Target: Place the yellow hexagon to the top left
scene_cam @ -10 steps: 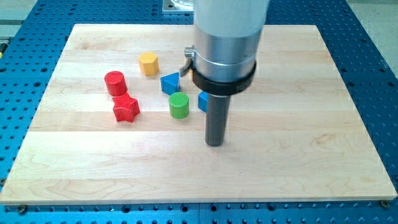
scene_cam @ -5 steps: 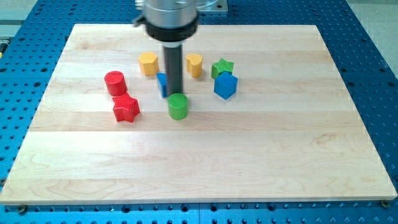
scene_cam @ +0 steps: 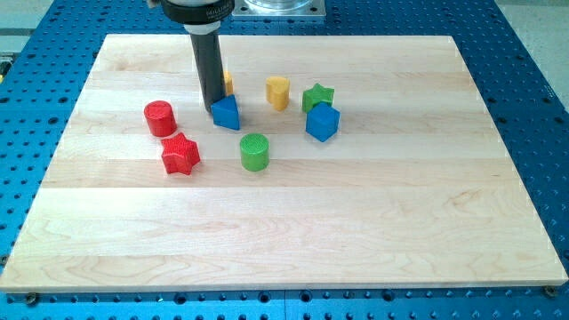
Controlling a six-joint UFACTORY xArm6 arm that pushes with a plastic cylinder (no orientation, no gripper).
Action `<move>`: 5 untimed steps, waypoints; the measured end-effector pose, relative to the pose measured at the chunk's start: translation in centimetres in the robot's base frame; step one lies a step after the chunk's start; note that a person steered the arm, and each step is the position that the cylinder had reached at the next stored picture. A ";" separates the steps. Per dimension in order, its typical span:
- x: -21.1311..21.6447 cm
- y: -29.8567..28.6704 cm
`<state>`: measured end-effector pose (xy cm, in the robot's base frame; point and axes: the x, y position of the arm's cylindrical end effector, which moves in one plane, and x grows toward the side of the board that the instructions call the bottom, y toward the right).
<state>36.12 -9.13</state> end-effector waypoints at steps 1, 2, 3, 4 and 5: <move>-3.0 0.5; -7.5 -0.2; -8.1 2.4; -11.4 2.1; -12.3 -3.4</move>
<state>23.85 -12.48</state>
